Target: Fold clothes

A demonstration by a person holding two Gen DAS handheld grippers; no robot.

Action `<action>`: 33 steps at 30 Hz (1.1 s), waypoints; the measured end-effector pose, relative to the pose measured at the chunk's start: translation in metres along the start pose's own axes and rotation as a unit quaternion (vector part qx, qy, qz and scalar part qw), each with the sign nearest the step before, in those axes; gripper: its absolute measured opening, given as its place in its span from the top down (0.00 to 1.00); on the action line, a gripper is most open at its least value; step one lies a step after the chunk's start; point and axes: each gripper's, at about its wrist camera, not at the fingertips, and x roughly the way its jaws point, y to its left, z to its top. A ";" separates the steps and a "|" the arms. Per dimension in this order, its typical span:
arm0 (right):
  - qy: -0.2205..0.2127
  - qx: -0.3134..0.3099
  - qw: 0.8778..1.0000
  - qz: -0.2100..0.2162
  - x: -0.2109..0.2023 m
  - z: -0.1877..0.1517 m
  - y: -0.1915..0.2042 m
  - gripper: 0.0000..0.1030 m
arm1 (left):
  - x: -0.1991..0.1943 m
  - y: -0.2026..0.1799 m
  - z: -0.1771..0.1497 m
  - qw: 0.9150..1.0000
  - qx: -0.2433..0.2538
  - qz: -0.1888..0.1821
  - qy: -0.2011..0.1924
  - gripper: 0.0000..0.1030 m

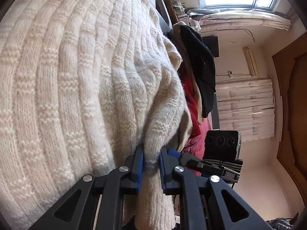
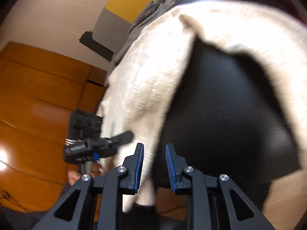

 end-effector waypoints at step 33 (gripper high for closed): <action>0.002 -0.151 0.945 -0.290 -0.048 0.011 0.048 0.76 | -0.097 -0.010 -0.033 0.961 0.082 0.223 -0.144 0.71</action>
